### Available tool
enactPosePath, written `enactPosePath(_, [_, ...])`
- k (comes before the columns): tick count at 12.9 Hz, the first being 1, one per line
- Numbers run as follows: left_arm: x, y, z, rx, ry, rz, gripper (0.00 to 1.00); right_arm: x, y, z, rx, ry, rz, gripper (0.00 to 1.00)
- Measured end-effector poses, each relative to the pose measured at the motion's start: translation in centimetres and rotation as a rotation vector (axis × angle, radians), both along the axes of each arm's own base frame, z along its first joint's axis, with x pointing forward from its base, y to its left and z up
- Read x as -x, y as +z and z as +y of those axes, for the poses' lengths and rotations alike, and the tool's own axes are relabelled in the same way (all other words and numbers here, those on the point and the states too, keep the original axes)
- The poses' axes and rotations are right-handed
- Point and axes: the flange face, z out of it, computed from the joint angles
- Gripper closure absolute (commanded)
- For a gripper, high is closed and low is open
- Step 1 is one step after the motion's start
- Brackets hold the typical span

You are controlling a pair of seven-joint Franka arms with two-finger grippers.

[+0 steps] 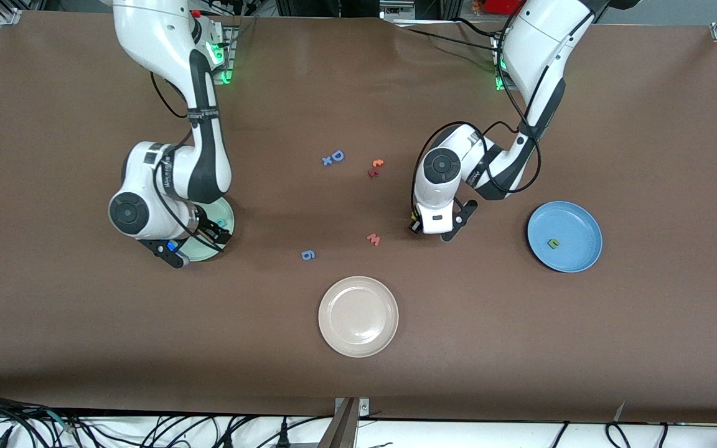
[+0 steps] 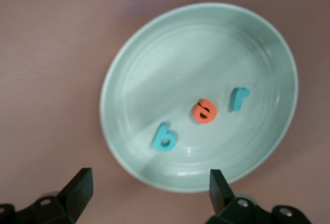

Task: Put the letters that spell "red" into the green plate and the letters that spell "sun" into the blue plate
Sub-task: 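Release the b on the green plate while the left gripper releases the c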

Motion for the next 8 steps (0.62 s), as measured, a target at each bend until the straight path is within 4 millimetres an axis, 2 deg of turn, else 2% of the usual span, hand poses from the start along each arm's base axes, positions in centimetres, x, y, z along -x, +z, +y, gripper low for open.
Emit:
enactPosePath(1, [-0.8, 0.3, 1.1, 0.002, -0.025, -0.001, 0.85, -0.5, 1.9, 0.1, -0.010, 0.004, 0.013, 0.00])
enactPosePath(3, [-3.5, 1.9, 5.9, -0.004, -0.105, 0.007, 0.85, -1.0, 6.0, 0.1, -0.026, 0.013, 0.065, 0.00])
enactPosePath(5, [-6.1, 4.8, 11.9, -0.014, -0.186, 0.019, 0.84, -1.1, 10.3, 0.4, -0.027, 0.037, 0.098, 0.00])
enactPosePath(8, [-8.6, 9.1, 21.5, -0.015, -0.418, 0.046, 0.82, -0.9, 15.9, 1.2, 0.004, 0.100, 0.084, 0.00])
